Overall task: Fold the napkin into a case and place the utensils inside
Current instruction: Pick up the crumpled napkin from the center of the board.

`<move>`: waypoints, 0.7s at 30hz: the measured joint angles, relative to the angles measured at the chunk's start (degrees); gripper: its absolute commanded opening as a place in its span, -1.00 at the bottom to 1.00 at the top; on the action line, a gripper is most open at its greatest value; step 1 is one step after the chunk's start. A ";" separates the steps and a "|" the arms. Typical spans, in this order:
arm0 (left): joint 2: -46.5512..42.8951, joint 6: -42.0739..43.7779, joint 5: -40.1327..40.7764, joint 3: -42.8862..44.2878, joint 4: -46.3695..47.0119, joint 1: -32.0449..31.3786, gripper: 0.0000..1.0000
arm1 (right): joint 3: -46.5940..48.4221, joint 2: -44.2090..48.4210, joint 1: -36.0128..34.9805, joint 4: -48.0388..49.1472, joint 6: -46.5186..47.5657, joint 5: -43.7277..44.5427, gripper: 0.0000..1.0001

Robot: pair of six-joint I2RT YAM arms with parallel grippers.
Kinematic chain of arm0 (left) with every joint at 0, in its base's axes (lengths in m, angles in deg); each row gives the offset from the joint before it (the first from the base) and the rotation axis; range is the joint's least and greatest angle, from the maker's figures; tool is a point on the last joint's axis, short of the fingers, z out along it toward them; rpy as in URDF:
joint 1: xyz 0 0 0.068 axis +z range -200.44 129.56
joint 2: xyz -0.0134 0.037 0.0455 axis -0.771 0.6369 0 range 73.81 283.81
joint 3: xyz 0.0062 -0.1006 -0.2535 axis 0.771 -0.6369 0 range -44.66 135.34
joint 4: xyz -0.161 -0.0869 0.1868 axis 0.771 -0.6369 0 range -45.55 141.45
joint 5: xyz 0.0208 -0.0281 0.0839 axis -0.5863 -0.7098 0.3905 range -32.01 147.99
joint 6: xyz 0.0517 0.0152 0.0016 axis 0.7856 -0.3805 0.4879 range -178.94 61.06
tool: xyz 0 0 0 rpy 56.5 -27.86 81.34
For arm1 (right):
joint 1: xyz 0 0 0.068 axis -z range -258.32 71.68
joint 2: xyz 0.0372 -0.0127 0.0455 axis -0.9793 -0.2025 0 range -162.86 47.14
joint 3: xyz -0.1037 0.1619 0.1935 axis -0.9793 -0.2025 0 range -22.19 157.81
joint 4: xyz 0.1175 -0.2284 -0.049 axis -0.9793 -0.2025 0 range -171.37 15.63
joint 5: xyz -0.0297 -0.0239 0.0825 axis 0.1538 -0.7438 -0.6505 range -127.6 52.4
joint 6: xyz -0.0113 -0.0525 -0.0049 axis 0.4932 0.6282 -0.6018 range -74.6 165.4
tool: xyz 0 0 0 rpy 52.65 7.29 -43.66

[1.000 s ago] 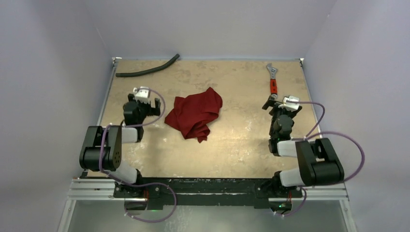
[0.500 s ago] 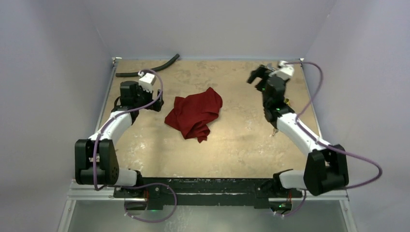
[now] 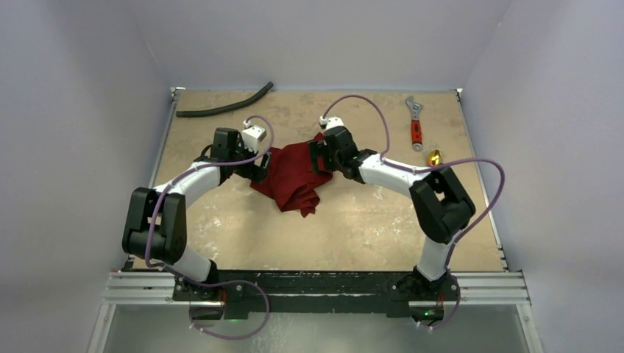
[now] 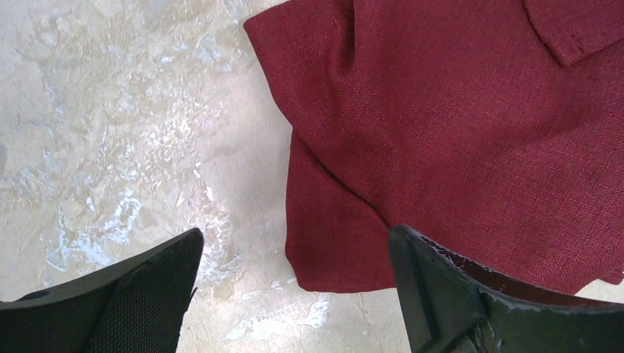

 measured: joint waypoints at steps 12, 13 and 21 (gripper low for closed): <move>0.26 3.26 0.31 -0.98 -2.23 0.02 0.61 | 11.06 -11.82 -2.56 -2.95 3.52 -1.75 0.65; 0.26 3.69 0.33 -1.42 -2.34 0.02 0.56 | 11.63 -12.72 -2.56 -2.95 3.52 -1.75 0.60; 2.69 6.14 0.20 -3.13 -2.80 0.02 0.30 | 12.11 -15.58 -2.56 -3.67 3.65 -1.55 -0.69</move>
